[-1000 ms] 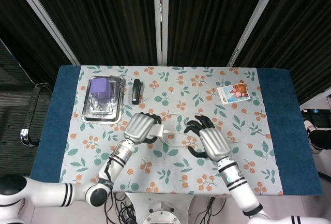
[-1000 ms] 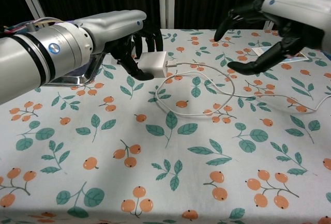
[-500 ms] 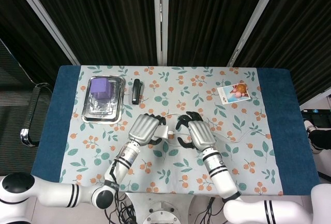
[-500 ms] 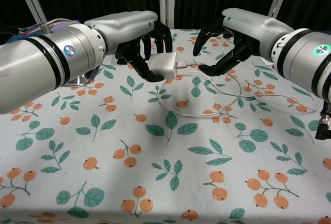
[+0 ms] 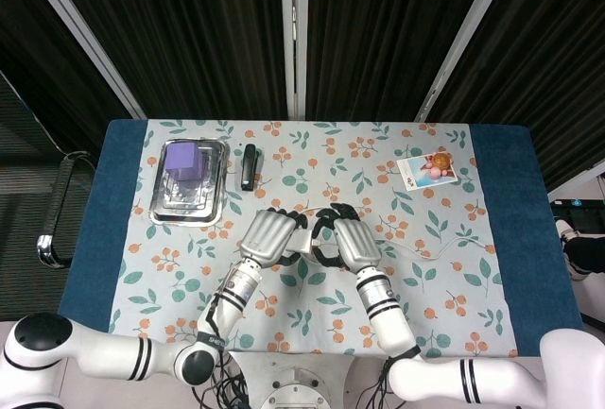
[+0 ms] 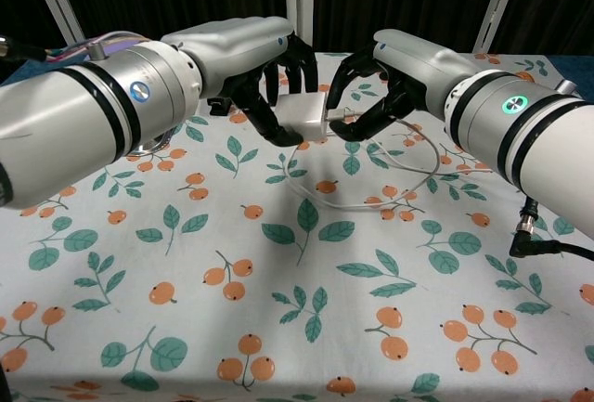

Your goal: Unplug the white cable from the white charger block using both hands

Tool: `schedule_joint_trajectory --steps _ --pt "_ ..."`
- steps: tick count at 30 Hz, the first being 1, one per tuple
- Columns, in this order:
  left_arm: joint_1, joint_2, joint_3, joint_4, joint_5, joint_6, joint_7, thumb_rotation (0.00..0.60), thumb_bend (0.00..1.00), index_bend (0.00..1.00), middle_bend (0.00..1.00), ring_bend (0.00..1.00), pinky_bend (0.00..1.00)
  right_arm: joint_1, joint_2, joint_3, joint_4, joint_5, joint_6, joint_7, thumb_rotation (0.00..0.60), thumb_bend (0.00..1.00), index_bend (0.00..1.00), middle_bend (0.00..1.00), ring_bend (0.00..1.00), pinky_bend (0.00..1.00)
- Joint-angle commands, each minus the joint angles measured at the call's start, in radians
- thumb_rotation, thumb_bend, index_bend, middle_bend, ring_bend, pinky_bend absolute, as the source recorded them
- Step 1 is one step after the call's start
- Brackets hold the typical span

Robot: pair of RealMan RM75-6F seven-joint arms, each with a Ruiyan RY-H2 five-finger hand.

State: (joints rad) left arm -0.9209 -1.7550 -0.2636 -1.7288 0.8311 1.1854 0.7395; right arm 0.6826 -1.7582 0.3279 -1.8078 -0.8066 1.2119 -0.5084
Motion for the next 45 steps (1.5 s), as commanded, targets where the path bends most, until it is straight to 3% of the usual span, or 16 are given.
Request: schedule_joint_trajectory --steps 1,13,22,31,36,40,42,45 --pt "-0.002 0.0 0.0 -0.001 -0.003 0.002 0.003 0.6 0.36 0.57 0.55 0.42 0.44 0.002 0.0 0.001 0.001 0.002 0.002 0.005 0.6 0.27 0.49 0.23 0.09 0.06" --pt "-0.011 -0.001 0.0 -0.003 -0.018 0.014 0.019 0.6 0.35 0.57 0.55 0.42 0.45 0.015 -0.002 0.002 0.006 0.02 0.005 0.02 0.6 0.3 0.64 0.25 0.11 0.06" --pt "-0.007 0.005 0.01 0.009 -0.021 0.021 0.02 0.6 0.35 0.57 0.55 0.42 0.45 0.009 0.021 -0.011 -0.012 0.015 0.014 0.026 0.6 0.31 0.67 0.26 0.12 0.06" --pt "0.034 0.038 0.061 0.061 -0.019 0.022 0.003 0.6 0.35 0.57 0.55 0.42 0.44 -0.015 0.126 -0.023 -0.033 0.047 -0.015 0.037 0.6 0.31 0.68 0.26 0.12 0.06" --pt "0.055 0.034 0.111 0.166 -0.058 -0.018 0.016 0.6 0.35 0.57 0.55 0.42 0.39 -0.018 0.187 -0.045 -0.024 0.092 -0.066 0.035 0.6 0.31 0.67 0.26 0.12 0.05" --pt "0.07 0.02 0.122 0.222 -0.099 -0.066 -0.004 0.6 0.35 0.55 0.51 0.39 0.34 -0.009 0.201 -0.057 0.016 0.134 -0.114 0.045 0.6 0.31 0.65 0.25 0.11 0.01" --pt "0.073 0.021 0.126 0.227 -0.1 -0.08 -0.013 0.6 0.35 0.47 0.45 0.34 0.29 0.0 0.197 -0.068 0.045 0.158 -0.137 0.039 0.6 0.31 0.6 0.24 0.1 0.0" --pt "0.075 0.027 0.128 0.225 -0.098 -0.092 -0.013 0.6 0.34 0.32 0.32 0.23 0.22 0.02 0.189 -0.086 0.084 0.194 -0.169 0.019 0.6 0.3 0.33 0.17 0.03 0.0"
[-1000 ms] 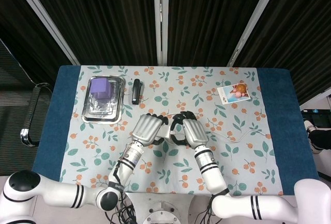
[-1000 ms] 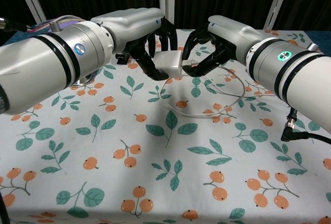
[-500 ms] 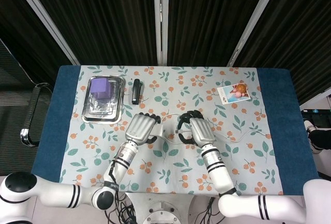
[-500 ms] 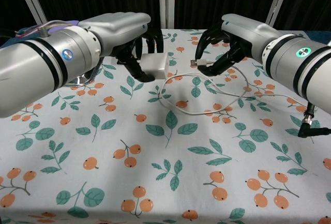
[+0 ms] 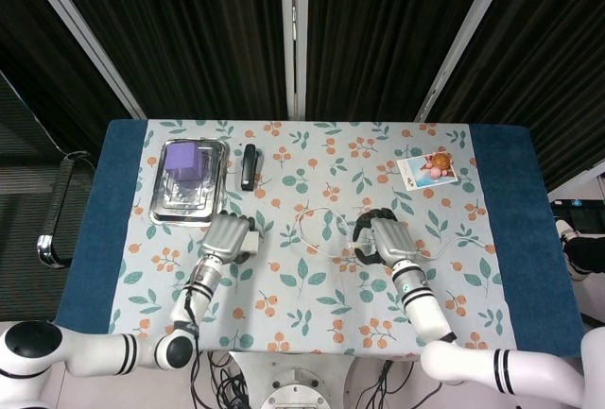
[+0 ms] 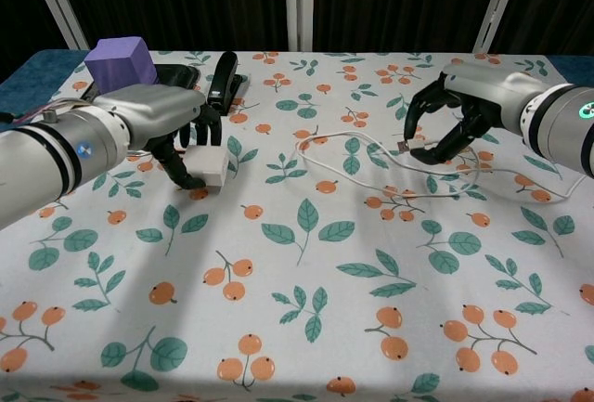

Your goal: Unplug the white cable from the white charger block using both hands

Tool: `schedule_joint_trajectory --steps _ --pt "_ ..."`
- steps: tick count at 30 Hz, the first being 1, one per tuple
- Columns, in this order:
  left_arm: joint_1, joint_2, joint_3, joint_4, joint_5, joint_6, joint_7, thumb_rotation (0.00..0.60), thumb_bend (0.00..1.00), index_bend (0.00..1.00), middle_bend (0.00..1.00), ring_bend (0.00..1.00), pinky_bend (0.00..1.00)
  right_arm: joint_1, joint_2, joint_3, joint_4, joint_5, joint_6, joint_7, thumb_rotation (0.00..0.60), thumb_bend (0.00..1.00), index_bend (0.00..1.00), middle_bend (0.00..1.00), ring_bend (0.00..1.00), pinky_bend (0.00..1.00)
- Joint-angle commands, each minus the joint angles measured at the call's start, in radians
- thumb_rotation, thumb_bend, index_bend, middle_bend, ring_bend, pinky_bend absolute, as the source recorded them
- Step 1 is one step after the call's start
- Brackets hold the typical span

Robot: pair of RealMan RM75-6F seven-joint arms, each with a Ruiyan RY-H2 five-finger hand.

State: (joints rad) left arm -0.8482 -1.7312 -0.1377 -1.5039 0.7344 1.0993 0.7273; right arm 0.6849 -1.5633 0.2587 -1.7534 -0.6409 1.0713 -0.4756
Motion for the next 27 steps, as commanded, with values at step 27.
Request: schedule_joint_trajectory --steps 27 --pt "0.44 0.491 0.148 -0.219 0.429 0.431 -0.385 0.6 0.14 0.18 0.19 0.11 0.07 -0.35 0.456 -0.229 -0.129 -0.693 0.267 0.359 0.6 0.11 0.0 0.0 0.0 0.0"
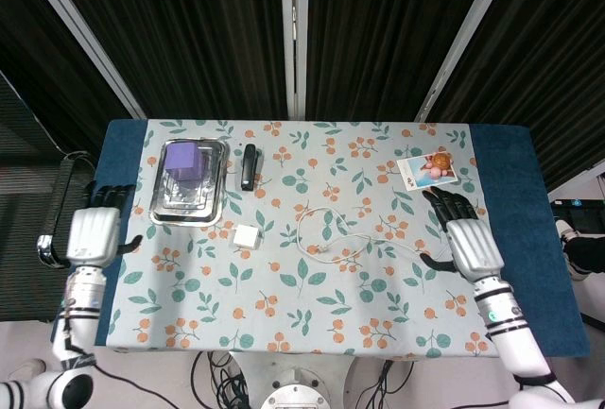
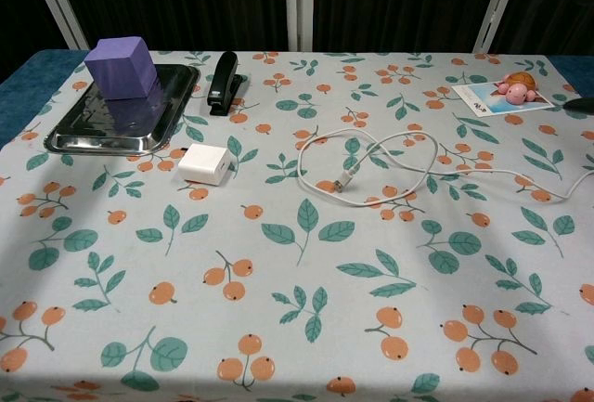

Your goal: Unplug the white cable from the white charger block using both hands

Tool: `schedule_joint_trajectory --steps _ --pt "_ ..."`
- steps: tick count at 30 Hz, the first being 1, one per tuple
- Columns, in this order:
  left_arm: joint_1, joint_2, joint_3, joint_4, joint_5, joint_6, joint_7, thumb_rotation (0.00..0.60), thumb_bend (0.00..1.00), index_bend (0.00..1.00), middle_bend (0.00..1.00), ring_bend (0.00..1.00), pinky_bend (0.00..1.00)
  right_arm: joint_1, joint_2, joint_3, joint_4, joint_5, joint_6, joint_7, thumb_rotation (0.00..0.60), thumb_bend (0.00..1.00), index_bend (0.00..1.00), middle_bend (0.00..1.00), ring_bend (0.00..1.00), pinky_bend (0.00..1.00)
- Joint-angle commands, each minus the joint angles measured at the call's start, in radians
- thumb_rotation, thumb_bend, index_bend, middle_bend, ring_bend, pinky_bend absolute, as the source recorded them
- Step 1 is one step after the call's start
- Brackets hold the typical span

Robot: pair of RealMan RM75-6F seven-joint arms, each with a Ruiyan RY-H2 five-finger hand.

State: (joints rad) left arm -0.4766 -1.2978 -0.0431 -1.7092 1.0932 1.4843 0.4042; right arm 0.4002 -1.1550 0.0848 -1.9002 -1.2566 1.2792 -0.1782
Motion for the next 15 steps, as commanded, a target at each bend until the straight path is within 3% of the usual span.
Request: schedule_joint_trajectory --steps 1,8,15 --pt "0.088 0.069 0.066 -0.013 0.084 0.06 -0.064 0.6 0.14 0.18 0.19 0.1 0.07 -0.078 0.053 -0.064 0.024 -0.095 0.071 0.074 0.6 0.12 0.0 0.0 0.0 0.0" --pt "0.225 0.129 0.142 -0.025 0.207 0.192 -0.063 0.6 0.14 0.18 0.19 0.09 0.02 -0.176 0.068 -0.115 0.068 -0.195 0.168 0.148 0.6 0.14 0.0 0.0 0.0 0.0" --pt "0.334 0.147 0.173 -0.035 0.292 0.292 -0.051 0.6 0.14 0.18 0.19 0.08 0.01 -0.25 0.088 -0.147 0.101 -0.262 0.238 0.221 0.6 0.15 0.0 0.0 0.0 0.0"
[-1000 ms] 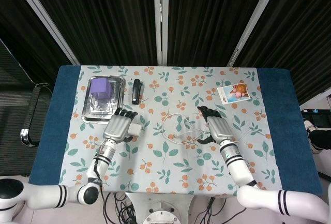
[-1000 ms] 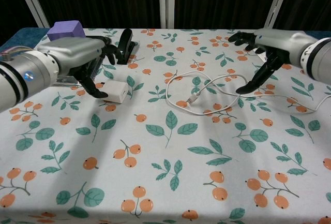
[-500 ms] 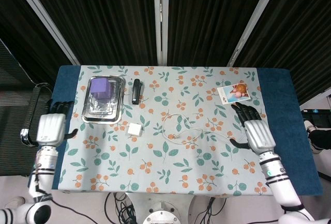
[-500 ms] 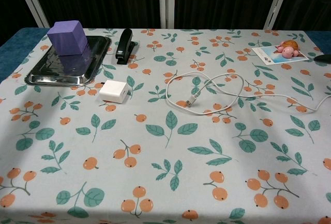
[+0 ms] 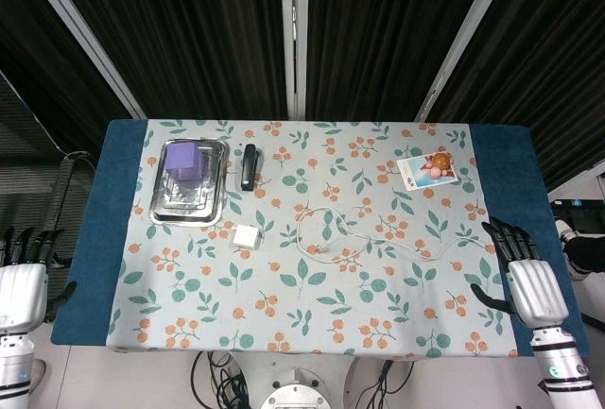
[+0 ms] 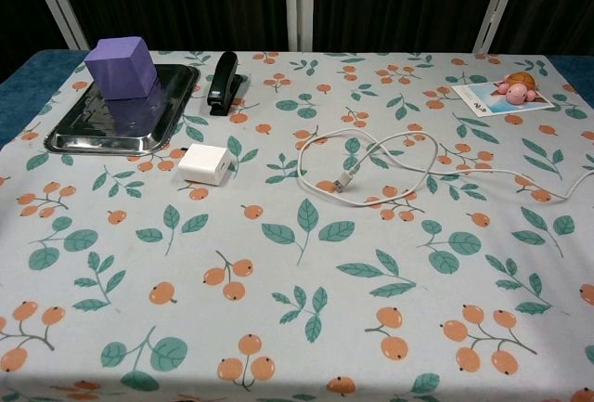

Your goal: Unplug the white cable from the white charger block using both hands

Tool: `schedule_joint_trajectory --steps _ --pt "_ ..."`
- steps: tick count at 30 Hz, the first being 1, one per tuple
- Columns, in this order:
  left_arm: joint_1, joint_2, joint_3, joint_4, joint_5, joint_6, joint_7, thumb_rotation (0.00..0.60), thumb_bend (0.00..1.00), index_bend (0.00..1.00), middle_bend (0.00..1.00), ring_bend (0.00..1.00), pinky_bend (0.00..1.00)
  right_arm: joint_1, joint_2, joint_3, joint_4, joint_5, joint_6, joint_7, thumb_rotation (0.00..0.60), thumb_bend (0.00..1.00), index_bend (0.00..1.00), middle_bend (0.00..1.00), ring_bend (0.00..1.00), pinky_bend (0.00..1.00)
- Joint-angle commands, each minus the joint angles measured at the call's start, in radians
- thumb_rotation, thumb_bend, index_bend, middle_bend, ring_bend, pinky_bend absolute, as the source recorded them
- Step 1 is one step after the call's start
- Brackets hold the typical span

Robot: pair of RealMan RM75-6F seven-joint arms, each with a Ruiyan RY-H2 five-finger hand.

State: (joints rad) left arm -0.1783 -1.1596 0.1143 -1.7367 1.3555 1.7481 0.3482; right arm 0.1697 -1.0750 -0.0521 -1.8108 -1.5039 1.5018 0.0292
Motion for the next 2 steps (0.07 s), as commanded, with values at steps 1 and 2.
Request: schedule_joint_trajectory --steps 1,2 --pt "0.045 0.008 0.017 -0.009 0.038 0.032 0.006 0.6 0.14 0.18 0.19 0.08 0.01 -0.025 0.009 -0.011 0.014 -0.018 0.019 0.017 0.6 0.15 0.0 0.0 0.0 0.0" --pt "0.055 0.007 0.02 -0.008 0.047 0.033 0.009 0.6 0.15 0.18 0.19 0.08 0.01 -0.031 0.011 -0.013 0.016 -0.023 0.02 0.023 0.6 0.15 0.0 0.0 0.0 0.0"
